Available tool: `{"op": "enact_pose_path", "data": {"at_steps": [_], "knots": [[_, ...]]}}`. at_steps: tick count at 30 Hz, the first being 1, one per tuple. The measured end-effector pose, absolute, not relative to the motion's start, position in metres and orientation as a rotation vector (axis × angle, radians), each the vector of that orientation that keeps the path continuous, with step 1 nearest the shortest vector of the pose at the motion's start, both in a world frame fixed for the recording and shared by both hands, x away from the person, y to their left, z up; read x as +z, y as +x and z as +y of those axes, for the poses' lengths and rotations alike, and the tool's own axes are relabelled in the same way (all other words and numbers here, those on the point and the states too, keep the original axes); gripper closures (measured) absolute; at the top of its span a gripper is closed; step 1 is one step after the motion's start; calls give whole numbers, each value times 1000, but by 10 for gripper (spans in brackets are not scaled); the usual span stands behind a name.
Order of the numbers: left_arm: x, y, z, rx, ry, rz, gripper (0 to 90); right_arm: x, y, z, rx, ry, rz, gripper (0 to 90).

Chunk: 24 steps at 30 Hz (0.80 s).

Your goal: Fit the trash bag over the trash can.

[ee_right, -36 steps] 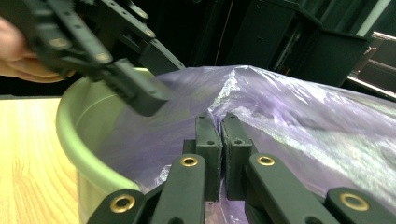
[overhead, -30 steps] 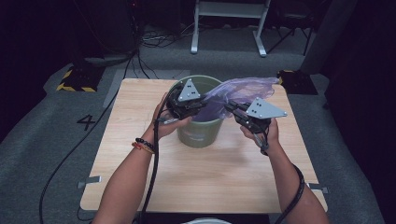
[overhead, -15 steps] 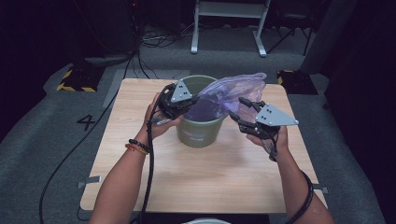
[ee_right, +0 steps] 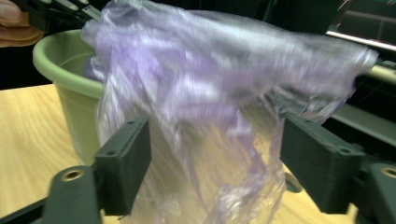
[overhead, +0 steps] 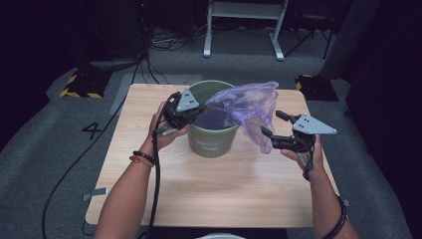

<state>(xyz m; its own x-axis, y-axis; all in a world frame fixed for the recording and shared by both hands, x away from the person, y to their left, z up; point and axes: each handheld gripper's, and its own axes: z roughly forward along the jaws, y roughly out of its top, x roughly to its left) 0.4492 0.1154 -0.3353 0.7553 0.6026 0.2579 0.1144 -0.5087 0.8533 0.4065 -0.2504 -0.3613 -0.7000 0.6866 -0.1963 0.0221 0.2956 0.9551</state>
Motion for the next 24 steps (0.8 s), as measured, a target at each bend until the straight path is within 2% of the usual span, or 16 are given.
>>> {"op": "enact_pose_path", "data": {"at_steps": [4, 5, 6, 7, 8, 9, 10, 11, 12, 14, 16, 17, 19, 20, 21, 24], "knots": [[-338, 449, 119, 677, 2038, 546, 897, -367, 406, -246, 1483, 615, 2003, 240], [-338, 449, 120, 677, 2037, 547, 895, -369, 404, -239, 1446, 586, 2002, 378], [-339, 449, 122, 673, 2033, 553, 895, -369, 404, -239, 1446, 586, 2002, 378], [-339, 449, 123, 670, 2030, 556, 876, -368, 402, -234, 1447, 546, 1999, 576], [-339, 449, 124, 665, 2025, 559, 876, -368, 402, -234, 1447, 546, 1999, 576], [-340, 449, 126, 667, 2020, 562, 838, -366, 401, -231, 1463, 518, 1998, 734], [-340, 448, 128, 673, 2017, 569, 838, -366, 401, -231, 1463, 518, 1998, 734], [-340, 447, 132, 671, 2001, 578, 799, -363, 400, -228, 1494, 492, 1992, 831], [-341, 447, 135, 669, 1987, 585, 771, -362, 400, -226, 1505, 484, 1991, 863], [-340, 446, 138, 672, 1978, 595, 706, -359, 398, -221, 1511, 458, 1995, 900], [-340, 444, 143, 660, 1953, 607, 594, -357, 397, -218, 1508, 442, 1999, 900], [-340, 442, 145, 650, 1942, 618, 594, -356, 396, -215, 1503, 427, 2005, 900], [-339, 438, 148, 645, 1921, 612, 491, -353, 396, -209, 1487, 401, 2019, 900], [-338, 434, 148, 643, 1919, 607, 378, -351, 395, -202, 1473, 380, 2034, 900], [-337, 431, 146, 641, 1919, 599, 378, -351, 395, -202, 1473, 380, 2034, 900], [-333, 421, 138, 611, 1920, 532, 293, -349, 393, -190, 1452, 335, 2055, 900]]}}
